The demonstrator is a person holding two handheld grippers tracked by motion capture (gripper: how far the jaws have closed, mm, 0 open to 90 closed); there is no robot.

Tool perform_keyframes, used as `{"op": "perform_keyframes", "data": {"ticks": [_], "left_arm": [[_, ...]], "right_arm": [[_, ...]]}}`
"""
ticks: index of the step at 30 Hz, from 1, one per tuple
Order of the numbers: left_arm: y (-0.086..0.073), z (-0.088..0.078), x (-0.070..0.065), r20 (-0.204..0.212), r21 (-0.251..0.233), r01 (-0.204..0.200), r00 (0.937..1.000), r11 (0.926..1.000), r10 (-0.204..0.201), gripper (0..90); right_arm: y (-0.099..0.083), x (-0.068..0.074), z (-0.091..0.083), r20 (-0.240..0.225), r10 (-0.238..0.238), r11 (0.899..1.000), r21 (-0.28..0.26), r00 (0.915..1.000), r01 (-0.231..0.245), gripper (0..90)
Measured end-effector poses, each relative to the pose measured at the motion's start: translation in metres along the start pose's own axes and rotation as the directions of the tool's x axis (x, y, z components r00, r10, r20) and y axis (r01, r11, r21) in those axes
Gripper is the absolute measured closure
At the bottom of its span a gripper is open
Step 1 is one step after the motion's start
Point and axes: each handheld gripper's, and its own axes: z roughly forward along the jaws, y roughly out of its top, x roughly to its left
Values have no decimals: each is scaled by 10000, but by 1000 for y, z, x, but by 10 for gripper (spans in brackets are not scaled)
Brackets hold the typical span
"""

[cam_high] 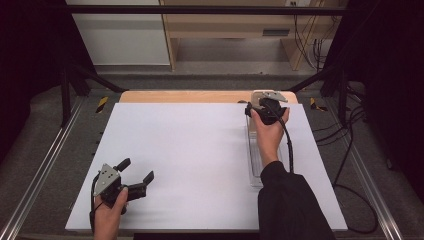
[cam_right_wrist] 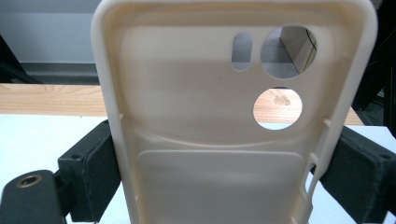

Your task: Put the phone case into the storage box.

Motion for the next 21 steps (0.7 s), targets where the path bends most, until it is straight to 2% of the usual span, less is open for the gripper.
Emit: {"op": "perform_keyframes", "data": {"ticks": [21], "left_arm": [[0,1,-1,76,17,-33,10000,10000,32,29]], "right_arm": [[-5,0,11,218,115,9999,54,9997,-116,103]]}}
